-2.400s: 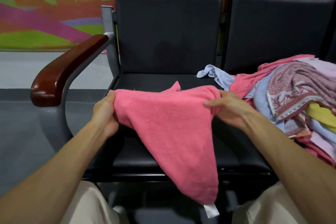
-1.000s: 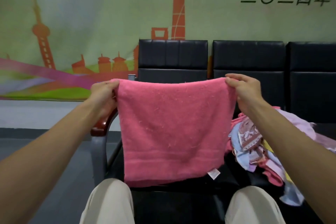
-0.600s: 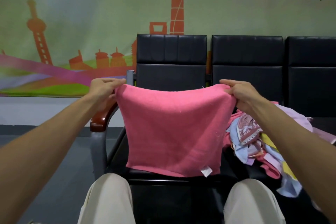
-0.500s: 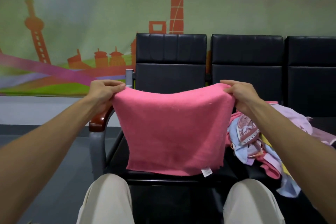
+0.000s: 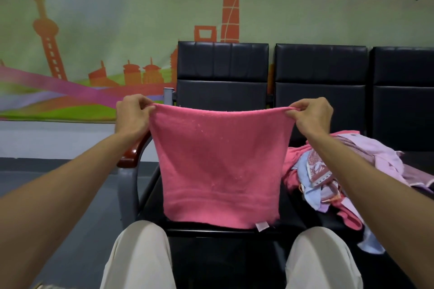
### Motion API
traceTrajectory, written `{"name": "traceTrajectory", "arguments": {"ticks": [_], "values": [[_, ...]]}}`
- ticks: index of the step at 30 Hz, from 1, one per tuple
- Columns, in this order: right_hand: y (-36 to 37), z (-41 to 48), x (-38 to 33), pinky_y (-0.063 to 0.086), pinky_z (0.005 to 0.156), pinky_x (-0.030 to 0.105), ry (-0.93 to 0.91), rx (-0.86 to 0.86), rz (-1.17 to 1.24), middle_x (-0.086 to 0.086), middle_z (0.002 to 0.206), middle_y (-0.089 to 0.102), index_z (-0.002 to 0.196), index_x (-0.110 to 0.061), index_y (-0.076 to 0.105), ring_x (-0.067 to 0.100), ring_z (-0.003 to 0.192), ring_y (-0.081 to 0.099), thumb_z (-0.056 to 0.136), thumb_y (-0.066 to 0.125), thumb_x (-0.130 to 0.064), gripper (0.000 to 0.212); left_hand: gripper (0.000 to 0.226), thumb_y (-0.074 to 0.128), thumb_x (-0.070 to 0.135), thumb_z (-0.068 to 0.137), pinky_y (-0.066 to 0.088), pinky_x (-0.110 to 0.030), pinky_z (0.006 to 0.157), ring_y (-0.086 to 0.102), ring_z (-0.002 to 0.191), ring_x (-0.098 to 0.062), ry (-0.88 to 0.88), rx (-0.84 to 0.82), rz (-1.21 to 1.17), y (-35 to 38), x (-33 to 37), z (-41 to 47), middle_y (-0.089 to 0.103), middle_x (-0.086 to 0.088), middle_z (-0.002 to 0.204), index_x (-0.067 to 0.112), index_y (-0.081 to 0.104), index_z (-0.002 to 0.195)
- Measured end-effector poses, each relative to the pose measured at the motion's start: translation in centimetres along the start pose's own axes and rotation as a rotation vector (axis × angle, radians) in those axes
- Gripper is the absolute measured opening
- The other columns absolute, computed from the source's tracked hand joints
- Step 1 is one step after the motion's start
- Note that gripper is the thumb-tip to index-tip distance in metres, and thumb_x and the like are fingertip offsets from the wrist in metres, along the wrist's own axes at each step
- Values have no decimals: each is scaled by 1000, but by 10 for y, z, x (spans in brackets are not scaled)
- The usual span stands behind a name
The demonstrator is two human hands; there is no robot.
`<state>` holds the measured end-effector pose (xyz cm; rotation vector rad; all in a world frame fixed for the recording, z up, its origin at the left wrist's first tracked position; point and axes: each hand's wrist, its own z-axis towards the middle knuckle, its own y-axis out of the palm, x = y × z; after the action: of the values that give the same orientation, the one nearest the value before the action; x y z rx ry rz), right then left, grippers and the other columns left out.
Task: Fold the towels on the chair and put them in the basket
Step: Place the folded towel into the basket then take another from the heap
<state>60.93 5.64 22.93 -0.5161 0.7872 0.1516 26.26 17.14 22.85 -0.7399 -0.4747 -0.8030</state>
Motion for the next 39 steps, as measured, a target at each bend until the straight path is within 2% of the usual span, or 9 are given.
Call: {"name": "traceTrajectory", "arguments": {"ticks": [6, 10, 15, 20, 22, 26, 30, 33, 39], "values": [[-10, -14, -10, 48, 73, 34, 14, -52, 7, 9, 104, 61, 101, -11, 61, 22, 89, 58, 95, 57, -14, 9, 5, 56, 13, 97, 48, -40, 80, 58, 95, -29, 4, -60, 21, -14, 3, -5, 63, -14, 102, 9, 57, 99], [-25, -20, -18, 44, 75, 29, 0, -66, 14, 12, 104, 66, 100, -10, 70, 20, 89, 56, 91, 58, -7, 15, 7, 70, 4, 86, 55, -40, 80, 62, 88, -24, 47, 0, -20, -30, 12, -8, 68, -13, 95, 5, 66, 92], [-42, -19, -29, 54, 85, 35, 1, -38, 94, 4, 91, 69, 97, -11, 76, 19, 96, 62, 84, 72, -20, 16, 24, 64, 2, 88, 44, -22, 85, 58, 91, -14, 61, 104, -78, -43, 24, -7, 70, -15, 108, 0, 69, 112], [-40, -10, -32, 49, 74, 27, 4, -22, 89, 2, 90, 68, 98, -11, 75, 15, 88, 62, 78, 80, -25, 24, 22, 56, 10, 96, 45, -32, 81, 62, 95, -27, 33, 77, 1, -29, 15, -4, 70, -15, 106, 1, 69, 111], [-28, -8, -21, 53, 82, 37, 39, -42, 38, 0, 92, 67, 94, -17, 76, 16, 92, 61, 76, 81, -29, 22, 21, 54, 12, 97, 51, -36, 79, 64, 89, -29, -10, 14, 7, -14, 1, -3, 70, -14, 98, 2, 69, 108], [9, -12, 14, 52, 85, 44, 111, -108, -12, 3, 91, 69, 88, -22, 75, 21, 93, 60, 79, 77, -29, 12, 18, 46, 10, 99, 59, -40, 57, 66, 49, -26, -226, -184, -240, 38, -38, -8, 60, -5, 47, 8, 59, 87], [64, -8, 70, 59, 74, 49, 217, -261, 83, 8, 66, 71, 67, -21, 68, 25, 64, 72, 76, 69, -12, 13, 21, 43, 8, 101, 59, -33, 56, 65, 44, -15, -433, -256, -390, 99, -78, -18, 58, -13, 64, 10, 52, 82], [109, -2, 118, 57, 78, 53, 231, -364, 49, 10, 73, 72, 65, -25, 66, 31, 76, 71, 71, 62, -22, 8, 28, 42, 6, 101, 56, -21, 49, 63, 43, -8, -518, -278, -402, 144, -110, -28, 58, -14, 71, 15, 48, 75], [169, -9, 162, 54, 85, 48, 278, -412, -57, 12, 80, 74, 77, -15, 73, 30, 83, 70, 79, 65, -12, 9, 23, 45, 9, 98, 56, -47, 86, 71, 79, -32, -640, -343, -385, 223, -171, -40, 66, -17, 86, 20, 53, 79]]}}
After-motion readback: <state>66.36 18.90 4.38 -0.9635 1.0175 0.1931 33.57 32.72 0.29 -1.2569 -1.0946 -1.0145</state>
